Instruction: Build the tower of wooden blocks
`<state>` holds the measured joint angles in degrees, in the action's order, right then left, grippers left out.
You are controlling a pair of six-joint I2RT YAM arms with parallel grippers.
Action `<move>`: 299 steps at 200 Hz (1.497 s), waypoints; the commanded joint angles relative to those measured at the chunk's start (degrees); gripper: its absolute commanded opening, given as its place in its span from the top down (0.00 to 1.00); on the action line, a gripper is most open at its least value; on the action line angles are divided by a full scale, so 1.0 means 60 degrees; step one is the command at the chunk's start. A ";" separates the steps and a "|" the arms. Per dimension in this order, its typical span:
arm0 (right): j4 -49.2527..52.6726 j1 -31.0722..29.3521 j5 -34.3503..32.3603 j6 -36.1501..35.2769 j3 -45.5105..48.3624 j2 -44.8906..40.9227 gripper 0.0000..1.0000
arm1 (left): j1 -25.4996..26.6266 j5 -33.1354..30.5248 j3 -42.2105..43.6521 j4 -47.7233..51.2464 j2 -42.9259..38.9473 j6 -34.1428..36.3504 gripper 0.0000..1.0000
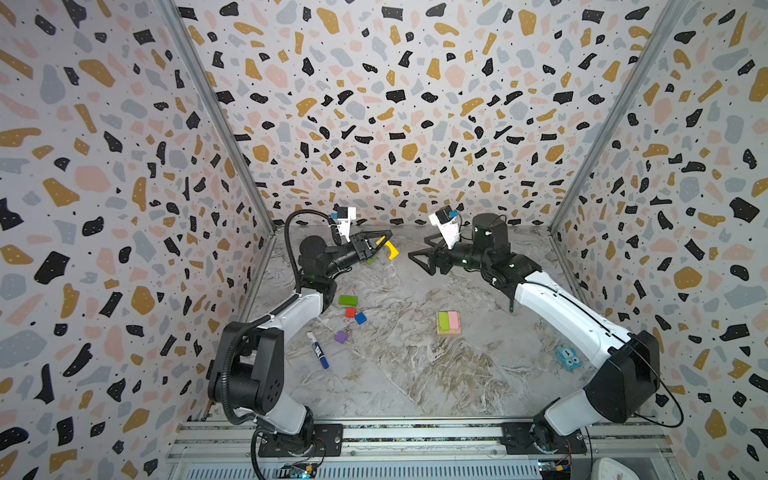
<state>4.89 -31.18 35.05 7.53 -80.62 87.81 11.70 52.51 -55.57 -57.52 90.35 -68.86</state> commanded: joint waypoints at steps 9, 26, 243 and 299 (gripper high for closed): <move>0.0796 0.0226 0.2623 0.0055 -0.0837 0.0293 0.18 | 0.0012 0.0492 -0.0252 -0.2585 0.0049 -0.0887 0.82; 0.0819 0.0317 0.3031 0.0095 -0.1045 0.0504 0.18 | 0.0007 0.0552 -0.0230 -0.2572 -0.0065 -0.0867 0.82; -0.1480 -0.0495 0.4952 0.2165 -0.2040 0.1945 0.52 | 0.0337 0.0726 -0.0011 -0.1345 -0.0659 0.0329 0.82; -0.1563 -0.0511 0.4833 0.2230 -0.2032 0.1941 0.83 | 0.0342 0.0725 -0.0027 -0.1028 -0.0739 0.0591 0.68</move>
<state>-2.11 -33.43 63.05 22.52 -90.50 100.12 13.58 57.71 -55.55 -64.47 86.98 -66.04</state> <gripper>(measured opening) 0.315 0.301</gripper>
